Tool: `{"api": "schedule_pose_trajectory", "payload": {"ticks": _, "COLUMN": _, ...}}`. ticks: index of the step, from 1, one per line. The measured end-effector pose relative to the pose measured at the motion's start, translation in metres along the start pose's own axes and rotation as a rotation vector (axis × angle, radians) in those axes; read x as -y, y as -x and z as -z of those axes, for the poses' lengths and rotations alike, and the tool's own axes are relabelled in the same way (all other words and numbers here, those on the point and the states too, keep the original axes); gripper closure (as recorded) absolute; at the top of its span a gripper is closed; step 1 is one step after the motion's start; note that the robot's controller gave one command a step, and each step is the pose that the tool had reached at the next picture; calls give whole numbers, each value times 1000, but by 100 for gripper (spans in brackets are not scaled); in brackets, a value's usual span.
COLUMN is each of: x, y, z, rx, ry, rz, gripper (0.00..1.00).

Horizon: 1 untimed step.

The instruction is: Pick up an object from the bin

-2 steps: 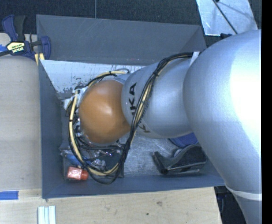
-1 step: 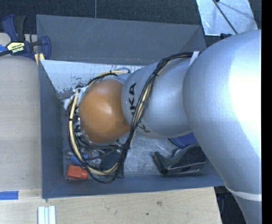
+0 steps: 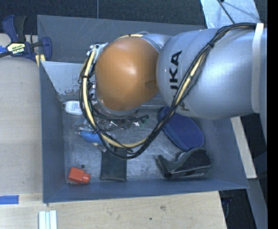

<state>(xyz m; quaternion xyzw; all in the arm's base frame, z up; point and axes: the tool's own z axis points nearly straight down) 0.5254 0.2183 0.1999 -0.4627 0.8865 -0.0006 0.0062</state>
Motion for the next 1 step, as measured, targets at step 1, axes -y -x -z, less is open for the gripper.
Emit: {"api": "schedule_pose_trajectory", "payload": {"ticks": 1, "x": -9, "y": 13, "z": 80, "rx": -2, "ry": 4, "rz": 341, "gripper": 100}}
